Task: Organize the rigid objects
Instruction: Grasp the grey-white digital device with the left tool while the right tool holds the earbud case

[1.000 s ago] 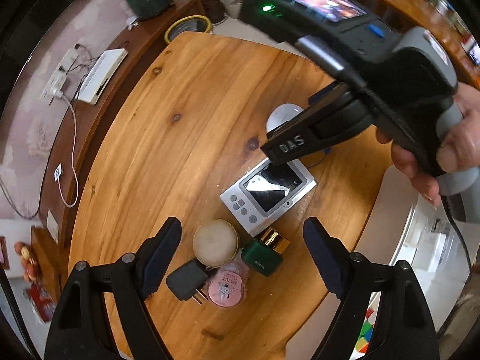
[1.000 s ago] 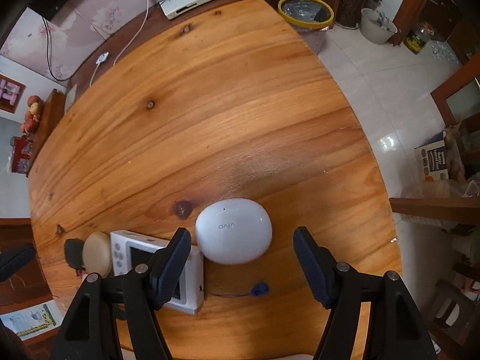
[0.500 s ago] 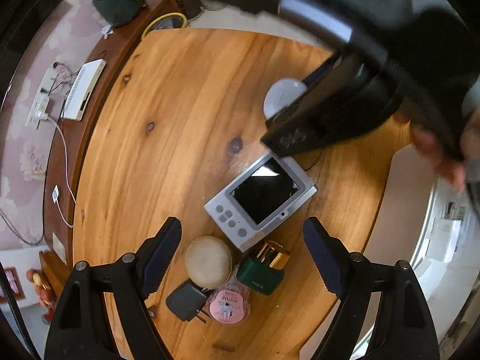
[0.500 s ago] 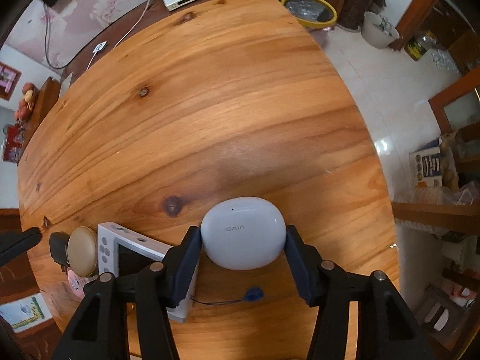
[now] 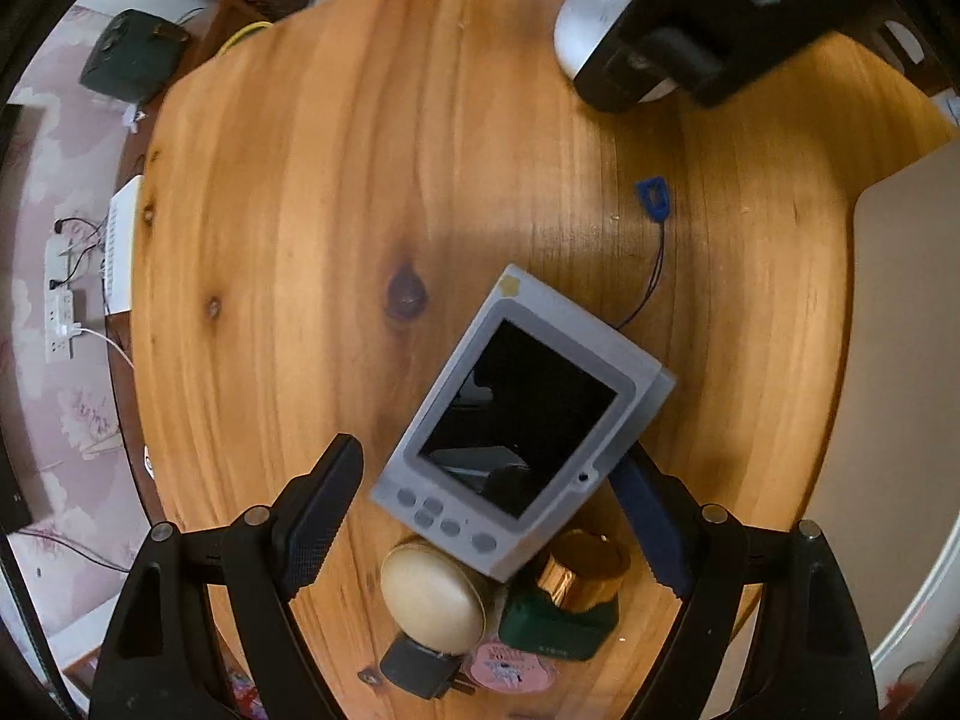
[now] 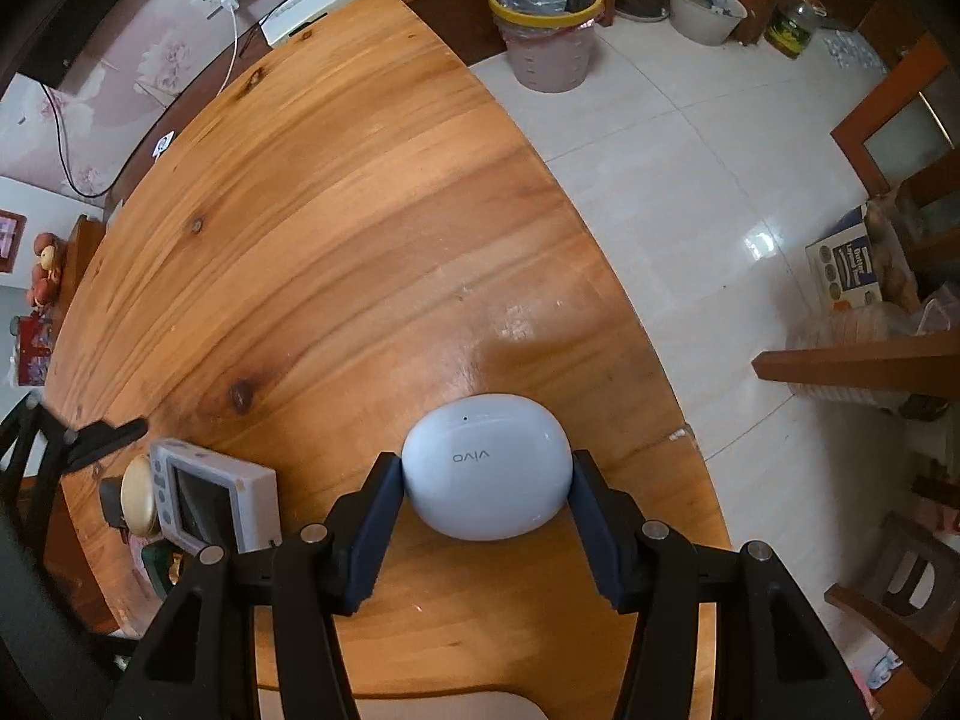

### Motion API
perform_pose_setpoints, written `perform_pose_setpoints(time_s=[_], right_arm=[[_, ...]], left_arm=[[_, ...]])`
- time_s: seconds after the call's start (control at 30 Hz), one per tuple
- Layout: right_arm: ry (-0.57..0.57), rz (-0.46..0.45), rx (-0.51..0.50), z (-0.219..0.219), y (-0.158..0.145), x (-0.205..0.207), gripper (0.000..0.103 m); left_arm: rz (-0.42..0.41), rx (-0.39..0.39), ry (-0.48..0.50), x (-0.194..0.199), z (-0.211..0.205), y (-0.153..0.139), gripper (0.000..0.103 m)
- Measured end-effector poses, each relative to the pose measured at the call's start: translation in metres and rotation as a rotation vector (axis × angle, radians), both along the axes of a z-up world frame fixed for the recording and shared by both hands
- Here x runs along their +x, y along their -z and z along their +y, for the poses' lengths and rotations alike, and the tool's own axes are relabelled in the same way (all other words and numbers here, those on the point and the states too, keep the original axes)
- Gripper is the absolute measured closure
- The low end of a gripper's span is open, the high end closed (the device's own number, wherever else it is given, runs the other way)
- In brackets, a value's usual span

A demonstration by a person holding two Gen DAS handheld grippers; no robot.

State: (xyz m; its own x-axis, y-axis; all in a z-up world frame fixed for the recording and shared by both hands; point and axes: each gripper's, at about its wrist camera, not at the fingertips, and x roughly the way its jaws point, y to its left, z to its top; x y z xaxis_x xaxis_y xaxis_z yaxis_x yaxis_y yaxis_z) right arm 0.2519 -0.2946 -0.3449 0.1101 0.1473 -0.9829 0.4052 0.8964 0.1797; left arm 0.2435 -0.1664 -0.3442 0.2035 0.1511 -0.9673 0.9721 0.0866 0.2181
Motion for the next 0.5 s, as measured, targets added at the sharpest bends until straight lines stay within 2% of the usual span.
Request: perform_pose_setpoints(time_s=[0.1,0.17,0.27,0.5], right_arm=[[-0.008,-0.007,0.009,0.005,0.001,0.0,0.047],[-0.003,-0.009,0.018,0.003,0.001,-0.003,0.047],[0.003,-0.011,0.04,0.001,0.002,-0.008,0.047],[-0.025,-0.024,0.064,0.005,-0.002,-0.01,0.047]], left_arm=[[0.025,-0.013,-0.001,0.0,-0.002,0.001,0.018],[0.067,-0.023,-0.023,0.005,-0.002,0.0,0.026],[0.08,-0.056,-0.067,0.011,0.001,-0.002,0.03],[0.077,-0.146,-0.296,0.032,0.017,-0.016,0.036]])
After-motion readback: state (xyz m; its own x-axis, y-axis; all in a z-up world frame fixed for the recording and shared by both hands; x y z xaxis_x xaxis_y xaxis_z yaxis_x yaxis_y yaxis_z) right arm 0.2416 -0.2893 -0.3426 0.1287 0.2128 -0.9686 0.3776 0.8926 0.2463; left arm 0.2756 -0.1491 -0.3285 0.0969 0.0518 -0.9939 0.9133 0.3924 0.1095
